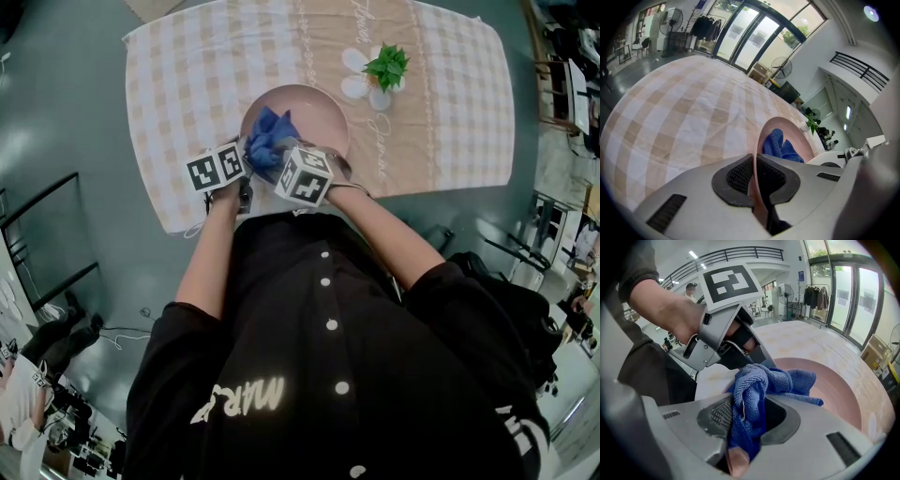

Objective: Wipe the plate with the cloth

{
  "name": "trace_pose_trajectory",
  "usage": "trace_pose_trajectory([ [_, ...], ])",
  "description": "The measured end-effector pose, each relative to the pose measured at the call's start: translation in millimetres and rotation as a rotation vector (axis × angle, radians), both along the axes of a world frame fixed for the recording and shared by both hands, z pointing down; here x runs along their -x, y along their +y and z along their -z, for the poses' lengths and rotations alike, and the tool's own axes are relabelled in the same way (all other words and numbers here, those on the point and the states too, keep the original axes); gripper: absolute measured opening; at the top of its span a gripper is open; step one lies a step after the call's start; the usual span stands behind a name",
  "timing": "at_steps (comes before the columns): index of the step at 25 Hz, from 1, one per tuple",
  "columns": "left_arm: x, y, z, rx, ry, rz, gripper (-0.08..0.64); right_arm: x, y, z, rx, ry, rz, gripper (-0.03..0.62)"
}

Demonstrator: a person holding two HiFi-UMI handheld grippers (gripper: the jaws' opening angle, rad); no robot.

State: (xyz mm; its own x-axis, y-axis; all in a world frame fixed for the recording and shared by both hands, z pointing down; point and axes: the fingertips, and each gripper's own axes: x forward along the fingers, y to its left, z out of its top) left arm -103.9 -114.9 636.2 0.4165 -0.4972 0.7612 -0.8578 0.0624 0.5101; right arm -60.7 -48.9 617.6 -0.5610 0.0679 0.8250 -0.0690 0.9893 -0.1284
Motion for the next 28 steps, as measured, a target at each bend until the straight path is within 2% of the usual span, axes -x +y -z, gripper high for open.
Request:
trace_pose_trajectory([
  [15, -1.2, -0.2, 0.0, -0.007, -0.026, -0.019, 0.029, -23.0, 13.9, -2.8, -0.057, 0.042, 0.146, 0.126],
  [28, -2.0, 0.9, 0.6, 0.002, -0.029, -0.027, 0.029, -45.3, 15.0, -3.7, -0.051, 0.08, 0.187, 0.126],
])
